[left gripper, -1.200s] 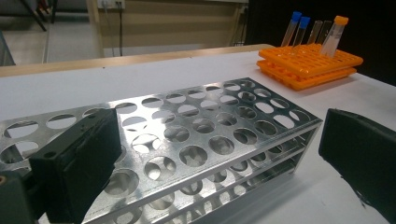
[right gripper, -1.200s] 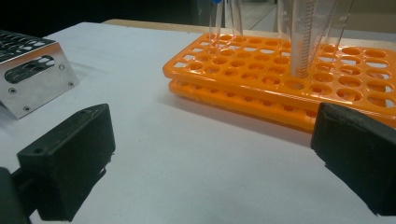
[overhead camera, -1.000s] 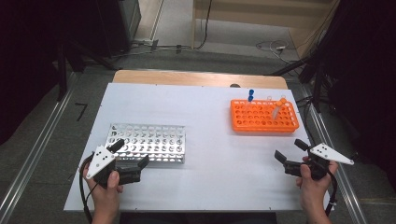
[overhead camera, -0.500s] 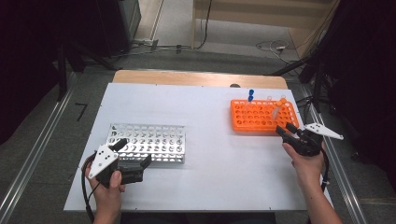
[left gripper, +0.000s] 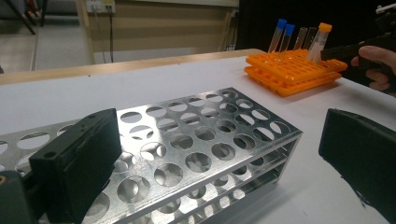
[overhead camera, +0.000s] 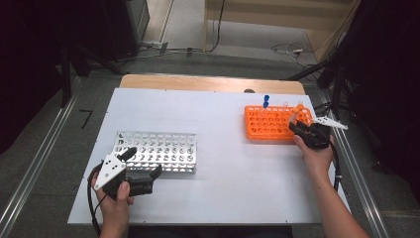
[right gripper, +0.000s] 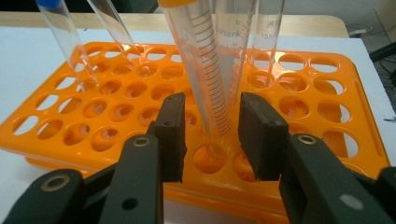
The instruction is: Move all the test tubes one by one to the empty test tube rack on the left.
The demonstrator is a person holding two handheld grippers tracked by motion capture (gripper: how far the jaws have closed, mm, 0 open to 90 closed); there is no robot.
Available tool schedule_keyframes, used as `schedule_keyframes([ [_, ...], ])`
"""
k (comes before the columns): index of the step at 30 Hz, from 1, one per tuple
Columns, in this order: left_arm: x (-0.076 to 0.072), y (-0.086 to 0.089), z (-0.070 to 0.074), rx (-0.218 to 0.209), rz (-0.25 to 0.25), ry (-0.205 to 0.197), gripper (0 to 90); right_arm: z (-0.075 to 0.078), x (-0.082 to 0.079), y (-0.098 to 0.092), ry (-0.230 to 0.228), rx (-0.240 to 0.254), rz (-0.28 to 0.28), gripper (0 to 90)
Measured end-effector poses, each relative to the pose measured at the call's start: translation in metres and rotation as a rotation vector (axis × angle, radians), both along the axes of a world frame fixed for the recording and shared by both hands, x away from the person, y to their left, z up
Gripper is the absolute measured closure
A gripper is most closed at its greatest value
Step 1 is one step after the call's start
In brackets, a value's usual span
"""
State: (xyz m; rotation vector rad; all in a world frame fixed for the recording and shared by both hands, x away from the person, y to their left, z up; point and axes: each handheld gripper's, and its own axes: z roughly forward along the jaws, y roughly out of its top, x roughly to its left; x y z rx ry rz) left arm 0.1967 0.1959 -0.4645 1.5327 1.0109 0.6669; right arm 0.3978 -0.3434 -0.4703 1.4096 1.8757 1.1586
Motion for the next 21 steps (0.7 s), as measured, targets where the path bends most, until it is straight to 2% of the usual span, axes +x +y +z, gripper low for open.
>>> schedule_keyframes([
  [10,0.001,-0.004,0.0,0.005,-0.007,0.004,0.0,-0.008,0.006,0.01,-0.027,-0.042,-0.036,63.6],
  [14,0.0,-0.004,0.0,0.003,-0.007,0.003,0.0,-0.01,0.007,0.011,-0.046,-0.062,-0.055,71.7],
  [16,0.0,-0.004,0.0,0.001,-0.008,0.003,0.0,-0.01,0.007,0.012,-0.049,-0.074,-0.053,72.3],
  [21,-0.001,-0.005,0.002,0.005,-0.011,0.001,0.0,-0.005,0.004,0.009,-0.074,-0.051,-0.048,72.7],
])
